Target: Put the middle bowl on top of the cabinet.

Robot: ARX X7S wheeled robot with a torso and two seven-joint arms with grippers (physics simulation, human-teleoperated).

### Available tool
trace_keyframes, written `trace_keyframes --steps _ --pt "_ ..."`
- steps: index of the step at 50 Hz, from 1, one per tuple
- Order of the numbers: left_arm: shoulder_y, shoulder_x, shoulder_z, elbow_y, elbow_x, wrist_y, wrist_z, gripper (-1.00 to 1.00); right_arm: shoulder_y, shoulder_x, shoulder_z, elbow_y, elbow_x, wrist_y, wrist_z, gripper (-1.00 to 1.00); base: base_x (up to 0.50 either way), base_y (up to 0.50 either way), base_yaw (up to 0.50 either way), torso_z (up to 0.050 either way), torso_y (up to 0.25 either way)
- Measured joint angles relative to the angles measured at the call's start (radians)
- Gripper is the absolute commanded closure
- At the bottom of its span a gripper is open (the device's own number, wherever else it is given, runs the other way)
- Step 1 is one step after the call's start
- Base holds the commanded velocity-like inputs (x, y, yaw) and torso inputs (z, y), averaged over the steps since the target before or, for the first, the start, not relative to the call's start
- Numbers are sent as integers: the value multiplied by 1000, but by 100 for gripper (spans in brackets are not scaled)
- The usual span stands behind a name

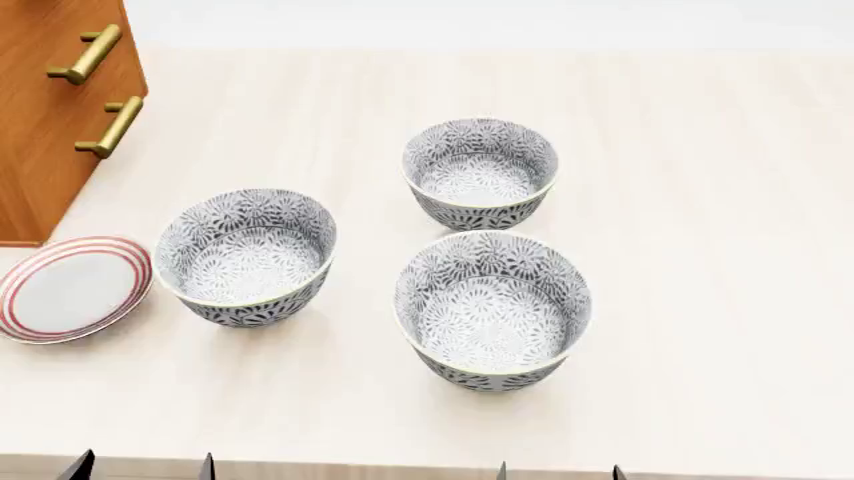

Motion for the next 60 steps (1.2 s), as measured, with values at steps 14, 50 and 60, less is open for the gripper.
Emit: trace_keyframes --steps 14,50,60 --pt "-26 -38 46 -20 -37 -18 -47 -100 21 26 -31 30 26 -18 33 -100 0 0 0 0 0" --pt "12 -126 33 494 -197 -264 -130 -100 -462 71 274 -662 136 -151 301 -100 0 0 0 0 0" --pt "-19 -112 -68 696 -260 -364 -244 -100 -590 76 359 -746 162 -219 341 -100 0 457 0 0 0"
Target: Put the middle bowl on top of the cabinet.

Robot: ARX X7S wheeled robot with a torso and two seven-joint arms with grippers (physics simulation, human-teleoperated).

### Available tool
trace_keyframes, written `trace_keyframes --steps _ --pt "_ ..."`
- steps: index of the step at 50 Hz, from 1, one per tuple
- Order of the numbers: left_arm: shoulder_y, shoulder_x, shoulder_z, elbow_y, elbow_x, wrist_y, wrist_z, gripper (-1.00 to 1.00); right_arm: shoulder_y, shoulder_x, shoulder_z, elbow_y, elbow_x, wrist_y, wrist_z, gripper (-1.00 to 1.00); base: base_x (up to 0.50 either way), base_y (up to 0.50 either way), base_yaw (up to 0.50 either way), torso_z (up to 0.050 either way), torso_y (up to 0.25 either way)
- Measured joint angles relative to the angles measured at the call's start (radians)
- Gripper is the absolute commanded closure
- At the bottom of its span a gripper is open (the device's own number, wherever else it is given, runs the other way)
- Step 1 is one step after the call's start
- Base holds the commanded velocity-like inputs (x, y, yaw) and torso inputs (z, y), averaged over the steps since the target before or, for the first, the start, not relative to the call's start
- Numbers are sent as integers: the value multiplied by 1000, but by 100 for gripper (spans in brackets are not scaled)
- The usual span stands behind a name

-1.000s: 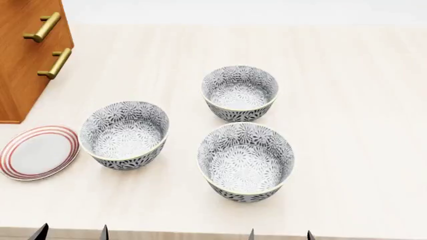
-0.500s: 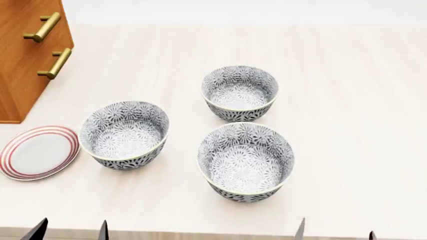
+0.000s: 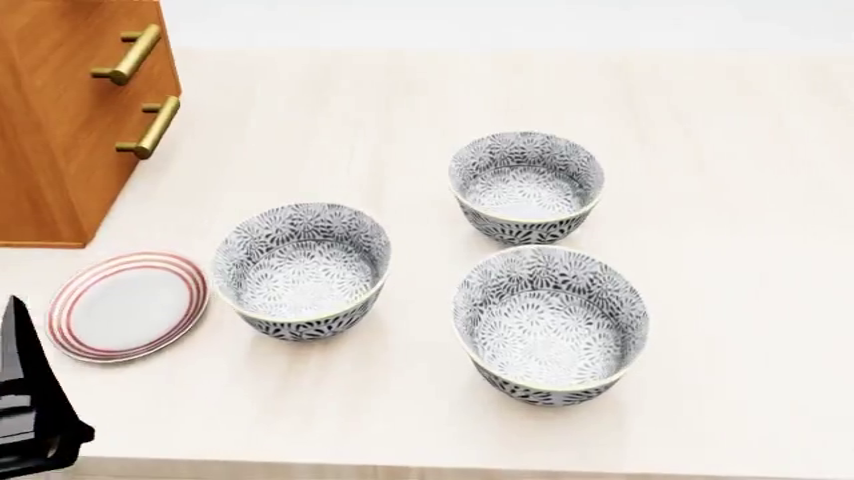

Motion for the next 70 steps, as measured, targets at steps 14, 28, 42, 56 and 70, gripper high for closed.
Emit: trace_keyframes --steps 14,28,42,56,70 --pt "-22 -10 -2 8 -10 -7 -40 -100 -58 8 28 -50 -1 -36 36 -100 0 305 0 0 0" --pt "-39 -25 -3 -9 -23 -9 -62 -100 -73 18 28 -67 -7 -51 63 -100 0 500 0 0 0" --pt "-42 -38 4 -16 -34 -6 -77 -100 -70 28 16 -73 -19 -32 87 -100 36 171 0 0 0" --pt "-38 -48 17 -15 -43 -2 -88 -100 -79 42 15 -82 -7 -14 104 -100 500 0 0 0 0" --pt "-38 -58 24 -16 -55 0 -99 -100 -91 41 17 -86 -26 -23 122 -100 107 0 0 0 0"
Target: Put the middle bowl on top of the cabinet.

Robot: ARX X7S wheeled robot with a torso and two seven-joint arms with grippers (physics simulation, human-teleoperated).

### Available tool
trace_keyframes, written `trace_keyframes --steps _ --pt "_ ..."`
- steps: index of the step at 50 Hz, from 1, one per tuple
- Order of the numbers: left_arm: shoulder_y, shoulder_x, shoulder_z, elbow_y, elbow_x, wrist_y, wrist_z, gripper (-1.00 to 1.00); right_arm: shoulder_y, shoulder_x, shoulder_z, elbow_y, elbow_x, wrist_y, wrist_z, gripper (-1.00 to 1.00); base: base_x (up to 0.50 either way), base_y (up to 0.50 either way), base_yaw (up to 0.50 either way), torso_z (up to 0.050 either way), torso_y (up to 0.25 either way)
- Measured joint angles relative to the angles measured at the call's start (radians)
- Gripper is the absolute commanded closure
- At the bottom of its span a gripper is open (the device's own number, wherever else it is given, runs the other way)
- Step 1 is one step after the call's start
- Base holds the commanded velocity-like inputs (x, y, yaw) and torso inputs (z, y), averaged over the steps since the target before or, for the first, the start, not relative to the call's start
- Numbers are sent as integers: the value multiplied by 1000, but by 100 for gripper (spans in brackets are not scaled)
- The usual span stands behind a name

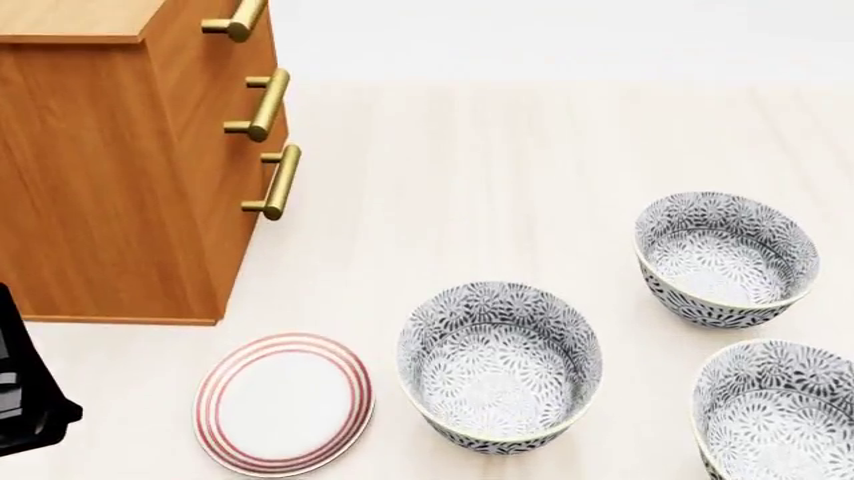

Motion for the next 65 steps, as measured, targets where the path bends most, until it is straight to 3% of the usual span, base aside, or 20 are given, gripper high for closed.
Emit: trace_keyframes --steps 23,36,43,65 --pt "0 -16 1 6 -24 -2 -19 -100 -24 3 14 -13 2 -1 23 -100 379 0 0 0 0" --pt "11 -21 3 19 -48 -21 -35 -100 -33 -3 16 -15 -17 -21 34 -100 0 0 0 0 1" --pt "42 -24 0 36 -135 -94 -35 -100 -32 -7 11 -16 -27 -26 41 -100 0 0 0 0 0" --pt "188 44 141 95 -224 -207 -108 -100 16 -19 -45 -19 -79 -3 78 -100 0 0 0 0 0"
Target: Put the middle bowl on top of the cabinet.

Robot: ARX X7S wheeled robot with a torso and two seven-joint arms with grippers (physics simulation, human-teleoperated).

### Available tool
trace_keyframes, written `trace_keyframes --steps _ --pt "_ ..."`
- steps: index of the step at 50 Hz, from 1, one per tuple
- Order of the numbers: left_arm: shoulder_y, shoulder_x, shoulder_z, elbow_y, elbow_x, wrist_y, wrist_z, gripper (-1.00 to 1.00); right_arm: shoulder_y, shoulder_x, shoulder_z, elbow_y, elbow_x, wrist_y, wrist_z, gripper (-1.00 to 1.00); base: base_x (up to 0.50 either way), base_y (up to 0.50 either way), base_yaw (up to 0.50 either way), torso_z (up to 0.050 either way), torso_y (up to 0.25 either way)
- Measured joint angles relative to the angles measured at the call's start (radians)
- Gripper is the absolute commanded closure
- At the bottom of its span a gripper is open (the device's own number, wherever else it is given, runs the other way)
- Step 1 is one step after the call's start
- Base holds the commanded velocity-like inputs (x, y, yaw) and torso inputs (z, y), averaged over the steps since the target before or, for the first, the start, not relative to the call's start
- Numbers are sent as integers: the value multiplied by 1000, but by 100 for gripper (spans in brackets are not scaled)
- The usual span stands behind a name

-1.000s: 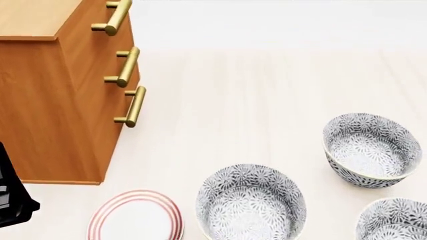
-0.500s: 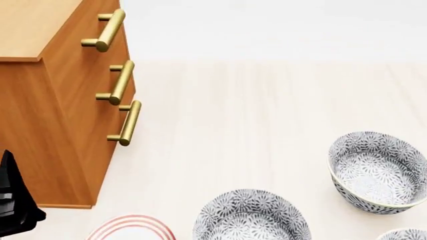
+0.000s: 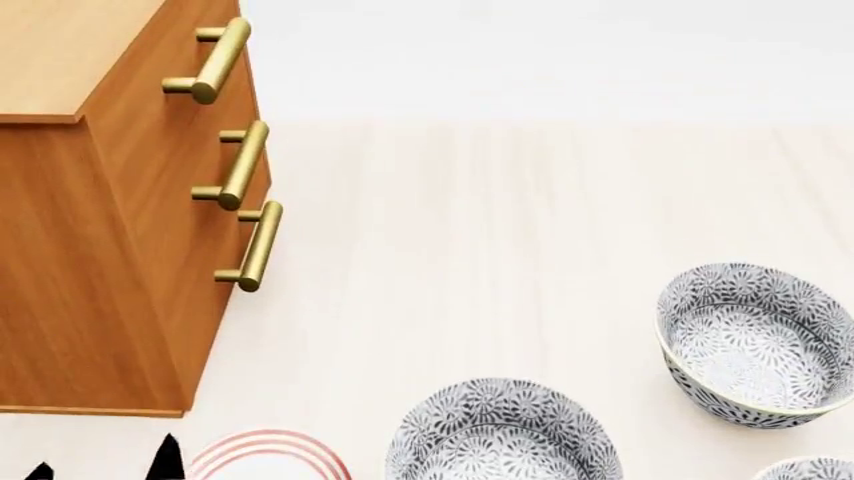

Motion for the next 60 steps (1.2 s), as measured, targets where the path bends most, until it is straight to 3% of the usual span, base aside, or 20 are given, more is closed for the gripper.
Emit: trace_keyframes --steps 14,27,34,48,60 --pt "43 36 162 -2 1 -37 -27 -100 8 0 -40 -23 -31 16 24 -100 0 0 0 0 0" --pt "34 71 242 -11 -17 -88 -103 -100 -43 11 -26 -21 -10 -39 34 -100 0 0 0 0 0" --pt "-54 96 315 24 -42 -194 -292 -100 -62 18 -8 -9 9 -66 30 -100 0 0 0 0 0" --pt "-334 115 512 1 -306 -290 -803 -100 -63 35 9 13 32 -76 19 -100 0 0 0 0 0" --pt "-446 108 623 -82 -425 -228 -937 -100 -58 40 6 14 28 -69 15 -100 0 0 0 0 0"
